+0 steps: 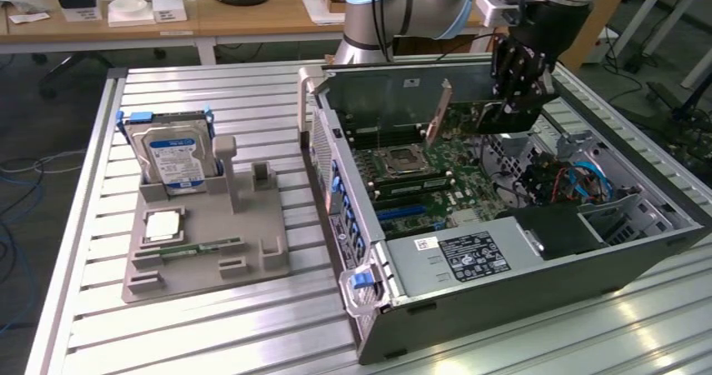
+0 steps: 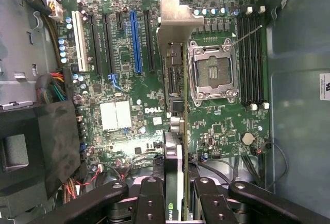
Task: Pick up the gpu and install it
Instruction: 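Insert the gpu into the slot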
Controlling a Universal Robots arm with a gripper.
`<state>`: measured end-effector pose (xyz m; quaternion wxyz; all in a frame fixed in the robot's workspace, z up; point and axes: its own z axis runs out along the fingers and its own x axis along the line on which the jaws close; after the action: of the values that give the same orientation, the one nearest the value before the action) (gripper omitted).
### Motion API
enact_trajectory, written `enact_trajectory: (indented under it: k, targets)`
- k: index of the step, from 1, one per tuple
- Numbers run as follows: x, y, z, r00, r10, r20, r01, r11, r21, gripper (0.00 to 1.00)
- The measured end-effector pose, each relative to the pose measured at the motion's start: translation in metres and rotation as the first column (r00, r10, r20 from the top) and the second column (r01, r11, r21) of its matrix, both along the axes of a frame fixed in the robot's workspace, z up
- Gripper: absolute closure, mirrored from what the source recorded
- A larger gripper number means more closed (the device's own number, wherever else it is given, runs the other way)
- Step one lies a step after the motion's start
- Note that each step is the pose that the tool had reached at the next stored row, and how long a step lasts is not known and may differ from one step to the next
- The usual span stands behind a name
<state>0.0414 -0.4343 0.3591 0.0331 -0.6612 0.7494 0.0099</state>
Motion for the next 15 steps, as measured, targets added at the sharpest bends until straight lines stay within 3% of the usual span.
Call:
enact_trajectory:
  k: [15]
  targets:
    - [-0.0042, 0.0000, -0.0003, 1.0000, 0.000, -0.0001, 0.000, 1.0000, 0.0000, 0.73]
